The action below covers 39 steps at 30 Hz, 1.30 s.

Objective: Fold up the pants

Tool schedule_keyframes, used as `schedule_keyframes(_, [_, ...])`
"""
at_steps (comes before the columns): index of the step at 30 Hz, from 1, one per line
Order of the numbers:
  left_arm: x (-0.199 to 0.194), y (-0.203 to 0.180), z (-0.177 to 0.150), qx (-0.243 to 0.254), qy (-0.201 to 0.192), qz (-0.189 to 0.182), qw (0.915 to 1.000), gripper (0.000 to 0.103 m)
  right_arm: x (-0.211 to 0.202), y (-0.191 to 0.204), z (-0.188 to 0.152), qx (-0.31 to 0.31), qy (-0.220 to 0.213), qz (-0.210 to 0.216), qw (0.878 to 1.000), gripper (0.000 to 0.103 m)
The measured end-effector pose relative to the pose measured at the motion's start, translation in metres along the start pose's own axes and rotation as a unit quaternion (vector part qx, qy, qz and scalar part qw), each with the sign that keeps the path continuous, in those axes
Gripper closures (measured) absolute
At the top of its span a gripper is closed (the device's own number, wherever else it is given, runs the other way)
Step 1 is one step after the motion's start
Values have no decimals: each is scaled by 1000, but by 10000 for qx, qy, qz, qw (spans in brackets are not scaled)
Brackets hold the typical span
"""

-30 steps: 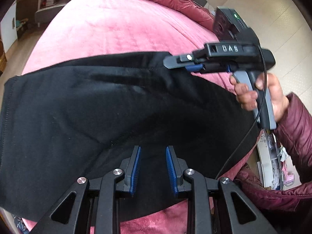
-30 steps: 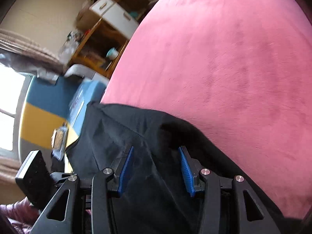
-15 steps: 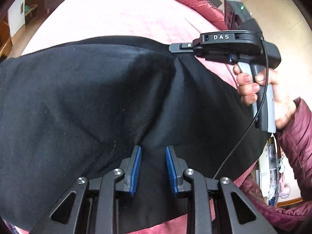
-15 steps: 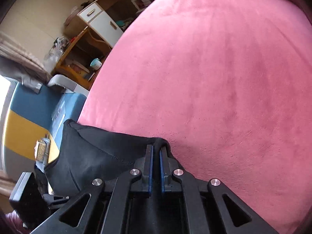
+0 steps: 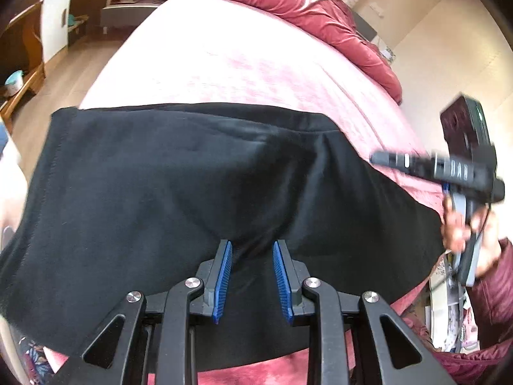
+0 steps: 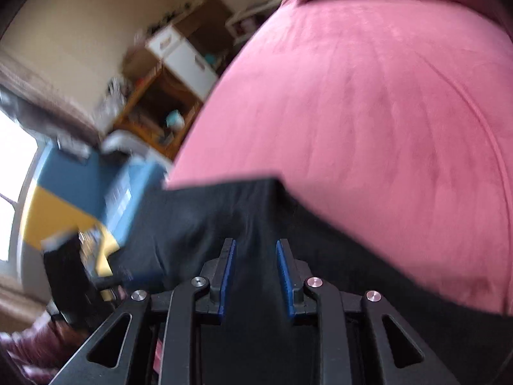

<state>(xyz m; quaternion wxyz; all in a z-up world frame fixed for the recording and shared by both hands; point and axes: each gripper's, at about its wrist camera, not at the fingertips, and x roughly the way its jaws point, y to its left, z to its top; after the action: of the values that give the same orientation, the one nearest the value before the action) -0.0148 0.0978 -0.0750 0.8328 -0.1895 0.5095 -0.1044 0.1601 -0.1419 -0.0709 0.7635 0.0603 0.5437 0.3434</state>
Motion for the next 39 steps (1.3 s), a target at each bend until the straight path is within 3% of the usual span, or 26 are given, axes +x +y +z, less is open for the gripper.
schedule_keyframes(3, [-1, 10, -5, -87, 29, 177, 9998, 76, 22, 4, -12, -181, 308, -572, 9977, 86])
schedule_keyframes(5, [-4, 17, -6, -117, 24, 349, 9993, 76, 39, -3, -8, -136, 208, -1370, 9903, 97])
schedule_keyframes(6, [-5, 21, -6, -152, 5, 421, 9990, 76, 44, -11, -4, 60, 155, -1434, 9895, 101])
schedule_keyframes(9, [-21, 40, -1, -360, -158, 615, 9973, 76, 52, -29, 6, 596, -60, -1324, 9894, 103])
schedule_keyframes(13, [-65, 73, 5, -766, -604, 625, 9933, 76, 50, -24, 5, 466, -110, -1364, 9895, 103])
schedule_keyframes(17, [-111, 118, -3, -1274, -930, 881, 9835, 75, 44, -10, -3, 507, -205, -1341, 9895, 99])
schedule_keyframes(21, [-137, 160, -26, -2009, -1007, 669, 9721, 72, 29, 11, -16, 308, -396, -1427, 9885, 96])
schedule_keyframes(25, [-129, 168, -42, -2373, -877, 408, 9666, 71, 21, 39, -31, 71, -453, -1095, 9929, 77])
schedule_keyframes(27, [-119, 162, -43, -2423, -807, 231, 9666, 71, 23, 59, -43, -116, -352, -762, 9964, 55])
schedule_keyframes(29, [-113, 158, -44, -2483, -716, 79, 9660, 71, 26, 77, -55, -367, -196, -460, 9981, 48])
schedule_keyframes(31, [-102, 148, -45, -2485, -619, 91, 9666, 71, 31, 96, -70, -699, 29, -224, 9973, 46])
schedule_keyframes(33, [-92, 141, -44, -2381, -434, 360, 9696, 74, 39, 111, -88, -1019, 330, -91, 9942, 45])
schedule_keyframes(37, [-88, 132, -48, -2133, -325, 546, 9749, 90, 55, 119, -121, -1314, 722, -421, 9878, 46])
schedule_keyframes(39, [-89, 128, -51, -2001, -271, 634, 9773, 91, 60, 116, -133, -1368, 835, -748, 9842, 63])
